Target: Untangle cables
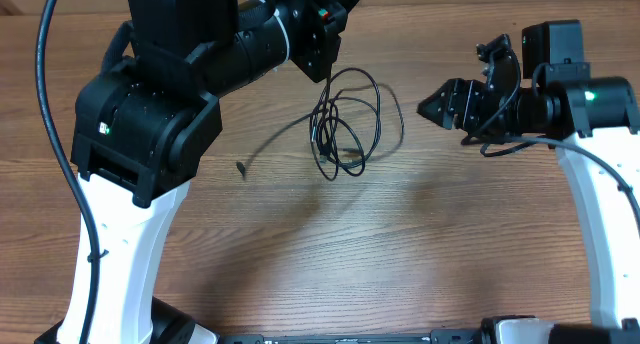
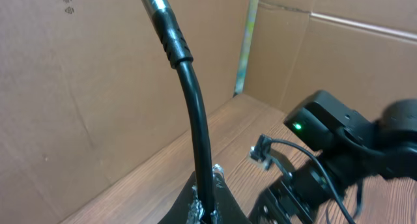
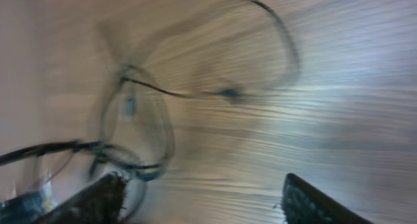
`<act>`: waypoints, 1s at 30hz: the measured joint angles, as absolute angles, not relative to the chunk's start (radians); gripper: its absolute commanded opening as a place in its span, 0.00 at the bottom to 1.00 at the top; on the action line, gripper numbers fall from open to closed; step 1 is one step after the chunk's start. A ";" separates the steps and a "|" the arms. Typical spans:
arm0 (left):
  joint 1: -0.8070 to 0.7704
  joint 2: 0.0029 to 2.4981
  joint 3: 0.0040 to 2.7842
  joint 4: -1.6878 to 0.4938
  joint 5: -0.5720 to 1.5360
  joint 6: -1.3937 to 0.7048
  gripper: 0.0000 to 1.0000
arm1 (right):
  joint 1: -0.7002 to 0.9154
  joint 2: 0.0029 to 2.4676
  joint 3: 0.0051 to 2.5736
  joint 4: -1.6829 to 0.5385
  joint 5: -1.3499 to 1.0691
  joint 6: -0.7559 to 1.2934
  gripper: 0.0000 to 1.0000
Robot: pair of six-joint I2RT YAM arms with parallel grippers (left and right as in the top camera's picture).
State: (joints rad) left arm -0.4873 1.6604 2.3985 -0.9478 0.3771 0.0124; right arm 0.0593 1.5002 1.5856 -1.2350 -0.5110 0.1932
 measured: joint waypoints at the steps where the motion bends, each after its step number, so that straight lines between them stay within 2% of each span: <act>1: -0.487 1.660 2.399 -0.947 0.377 0.004 0.04 | 0.070 1.485 1.588 -1.234 -0.540 0.177 0.79; 5: -0.487 1.660 2.398 -0.947 0.376 -0.017 0.04 | 0.107 1.461 1.591 -1.231 -0.597 0.134 0.79; 8: -0.480 1.660 2.399 -0.923 0.364 -0.039 0.04 | 0.126 1.462 1.591 -1.230 -0.616 0.120 0.84; 18: -0.400 1.660 2.398 -0.861 0.405 -0.150 0.04 | 0.173 1.462 1.591 -1.187 -0.626 0.107 0.84; 25: -0.399 1.660 2.398 -0.881 0.420 -0.159 0.04 | 0.201 1.462 1.591 -1.105 -0.628 0.145 0.77; 30: -0.399 1.641 2.398 -0.863 0.423 -0.160 0.04 | 0.212 1.475 1.591 -1.092 -0.625 0.210 0.76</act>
